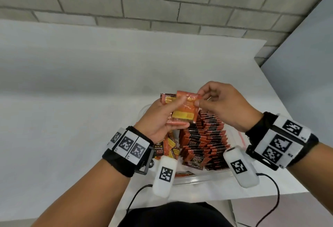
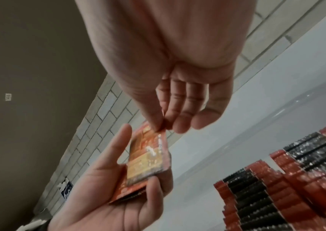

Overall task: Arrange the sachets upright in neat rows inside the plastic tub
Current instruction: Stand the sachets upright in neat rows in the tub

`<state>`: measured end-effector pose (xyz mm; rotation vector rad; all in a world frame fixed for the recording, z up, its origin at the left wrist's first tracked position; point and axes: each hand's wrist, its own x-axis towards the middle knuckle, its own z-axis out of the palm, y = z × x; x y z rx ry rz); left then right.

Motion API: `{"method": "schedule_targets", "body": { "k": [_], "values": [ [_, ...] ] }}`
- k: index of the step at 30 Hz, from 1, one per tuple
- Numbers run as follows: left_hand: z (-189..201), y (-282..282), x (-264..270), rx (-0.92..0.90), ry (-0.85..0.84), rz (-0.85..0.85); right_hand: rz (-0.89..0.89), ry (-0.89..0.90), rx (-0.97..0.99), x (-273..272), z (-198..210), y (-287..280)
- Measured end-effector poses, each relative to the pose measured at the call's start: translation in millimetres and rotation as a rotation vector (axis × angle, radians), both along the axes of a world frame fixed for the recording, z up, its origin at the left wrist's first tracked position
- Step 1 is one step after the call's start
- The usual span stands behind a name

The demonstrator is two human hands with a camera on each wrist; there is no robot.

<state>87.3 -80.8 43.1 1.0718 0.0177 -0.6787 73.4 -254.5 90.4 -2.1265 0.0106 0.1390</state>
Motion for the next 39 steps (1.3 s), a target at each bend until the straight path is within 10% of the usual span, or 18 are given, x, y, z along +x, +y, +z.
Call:
{"method": "schedule_targets", "body": {
  "k": [6,16,23,39],
  "values": [
    [2,7,9,-0.131,0.135,0.143,0.079,-0.271,-0.147,0,-2,2],
    [5,8,14,-0.030,-0.050,0.168,0.168,-0.189,-0.238,-5,-12,1],
    [4,2,13,-0.021,-0.046,0.110,-0.055,0.089,0.003,2,-5,1],
    [6,6,13,-0.107,-0.030,0.089,-0.124,0.131,0.379,1,4,6]
  ]
}}
